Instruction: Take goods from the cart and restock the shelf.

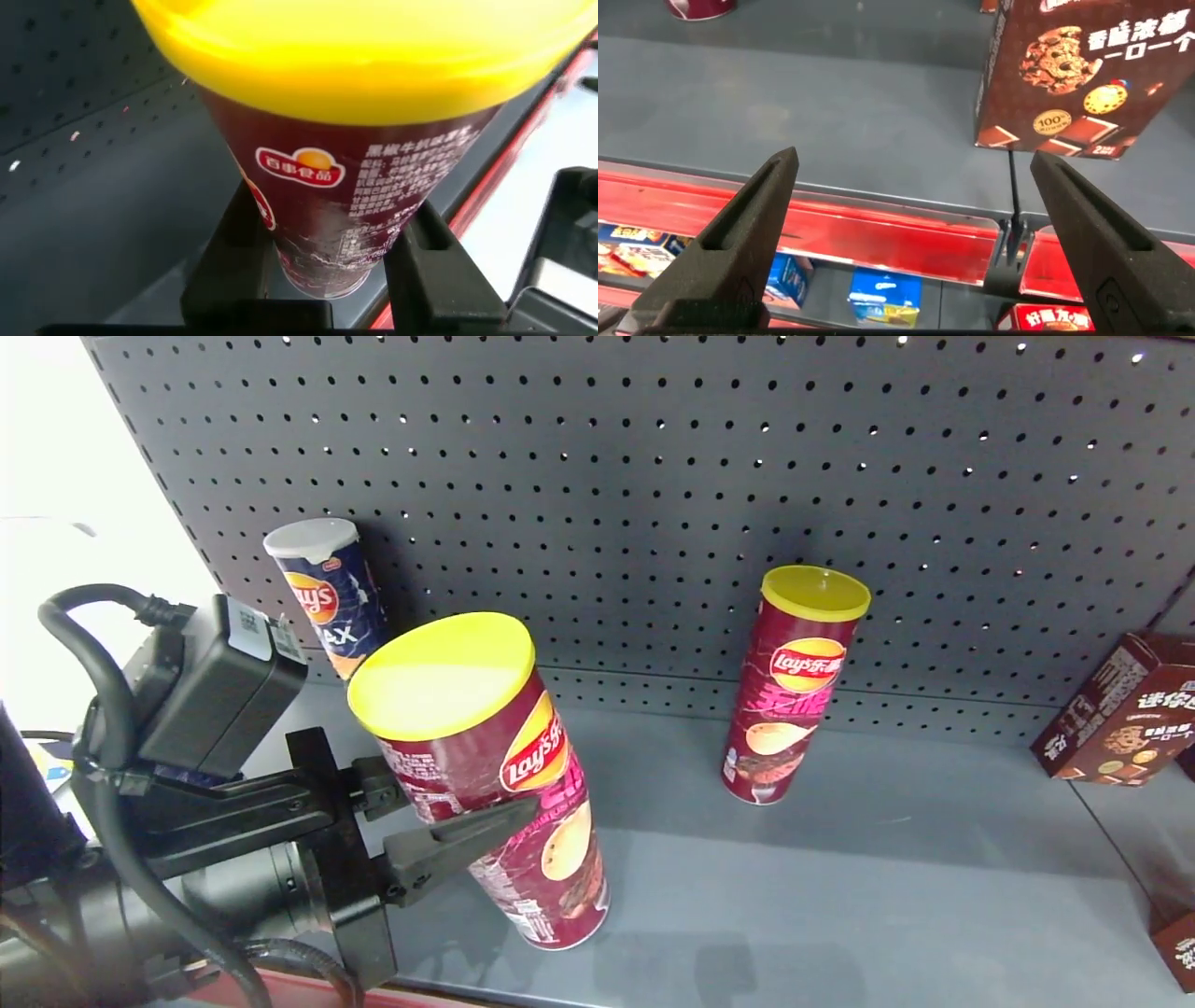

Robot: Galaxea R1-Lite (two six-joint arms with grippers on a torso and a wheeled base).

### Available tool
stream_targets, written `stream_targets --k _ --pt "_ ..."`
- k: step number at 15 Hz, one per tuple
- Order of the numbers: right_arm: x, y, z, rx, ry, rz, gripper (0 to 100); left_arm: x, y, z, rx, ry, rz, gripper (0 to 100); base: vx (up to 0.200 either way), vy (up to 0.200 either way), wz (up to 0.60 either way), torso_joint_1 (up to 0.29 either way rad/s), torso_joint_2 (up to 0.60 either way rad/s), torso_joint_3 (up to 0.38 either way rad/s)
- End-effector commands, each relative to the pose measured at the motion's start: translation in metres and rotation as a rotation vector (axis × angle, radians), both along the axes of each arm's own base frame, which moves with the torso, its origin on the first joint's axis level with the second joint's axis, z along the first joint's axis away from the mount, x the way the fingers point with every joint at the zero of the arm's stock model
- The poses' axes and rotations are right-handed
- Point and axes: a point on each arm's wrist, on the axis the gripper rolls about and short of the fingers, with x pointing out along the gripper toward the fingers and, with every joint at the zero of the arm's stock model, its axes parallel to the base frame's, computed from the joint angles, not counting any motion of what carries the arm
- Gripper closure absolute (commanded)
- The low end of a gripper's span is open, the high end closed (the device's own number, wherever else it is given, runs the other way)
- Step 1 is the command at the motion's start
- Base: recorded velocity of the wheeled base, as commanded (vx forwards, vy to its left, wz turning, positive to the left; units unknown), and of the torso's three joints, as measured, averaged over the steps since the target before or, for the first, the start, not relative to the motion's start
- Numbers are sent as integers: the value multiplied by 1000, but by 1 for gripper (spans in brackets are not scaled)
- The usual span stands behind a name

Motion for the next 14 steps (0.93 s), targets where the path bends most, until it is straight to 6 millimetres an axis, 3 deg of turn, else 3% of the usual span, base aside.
stream_targets --k 1,3,14 --pt "0 0 0 0 1 1 0 0 0 0 0 0 2 100 0 0 -600 7 2 7" --pt "0 0 0 0 1 1 0 0 0 0 0 0 2 100 0 0 -600 0 2 2" --pt "0 0 0 -2 2 1 0 1 13 -9 12 18 57 100 0 0 0 0 0 0"
